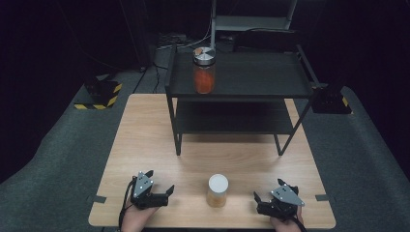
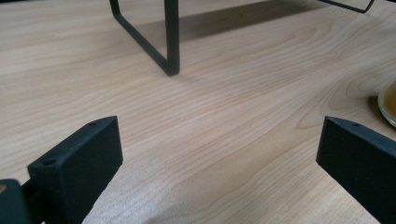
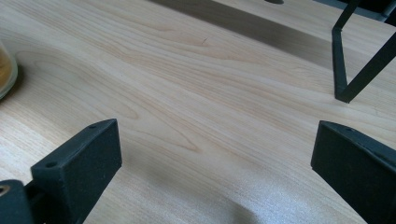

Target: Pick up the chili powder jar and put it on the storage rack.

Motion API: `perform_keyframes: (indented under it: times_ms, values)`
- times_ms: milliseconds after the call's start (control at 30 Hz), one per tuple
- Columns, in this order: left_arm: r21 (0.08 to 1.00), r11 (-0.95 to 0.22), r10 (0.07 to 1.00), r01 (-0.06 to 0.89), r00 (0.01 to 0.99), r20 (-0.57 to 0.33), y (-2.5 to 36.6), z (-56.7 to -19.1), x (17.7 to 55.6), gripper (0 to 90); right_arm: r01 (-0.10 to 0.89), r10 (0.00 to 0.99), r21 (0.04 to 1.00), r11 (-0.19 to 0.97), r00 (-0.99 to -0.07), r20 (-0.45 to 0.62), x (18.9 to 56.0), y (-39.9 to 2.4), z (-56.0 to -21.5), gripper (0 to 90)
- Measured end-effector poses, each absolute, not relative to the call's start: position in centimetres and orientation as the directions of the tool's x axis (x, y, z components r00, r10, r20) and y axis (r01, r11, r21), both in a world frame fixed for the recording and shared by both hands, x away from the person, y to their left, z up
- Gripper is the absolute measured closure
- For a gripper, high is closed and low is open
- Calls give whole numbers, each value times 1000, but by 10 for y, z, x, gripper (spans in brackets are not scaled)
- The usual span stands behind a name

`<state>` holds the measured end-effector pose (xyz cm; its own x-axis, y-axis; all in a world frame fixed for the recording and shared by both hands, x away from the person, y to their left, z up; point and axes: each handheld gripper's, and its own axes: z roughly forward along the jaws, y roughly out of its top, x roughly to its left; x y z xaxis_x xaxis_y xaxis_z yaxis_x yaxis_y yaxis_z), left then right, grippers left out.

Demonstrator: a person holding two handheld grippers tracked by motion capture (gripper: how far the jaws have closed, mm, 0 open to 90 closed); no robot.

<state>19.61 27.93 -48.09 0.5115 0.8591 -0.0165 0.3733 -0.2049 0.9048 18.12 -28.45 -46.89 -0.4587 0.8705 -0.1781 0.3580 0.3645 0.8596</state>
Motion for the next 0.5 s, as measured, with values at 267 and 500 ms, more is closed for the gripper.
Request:
perform_keyframes:
  times_ms: [267, 500]
  values:
    - [888, -258, 861, 382, 507, 32, 271, -476, 194, 4, 357, 873, 861, 362, -453, -179, 179, -283, -469, 8]
    - [868, -318, 858, 381, 505, 93, 264, -473, 193, 4, 356, 866, 856, 374, -465, -185, 180, -283, -469, 7]
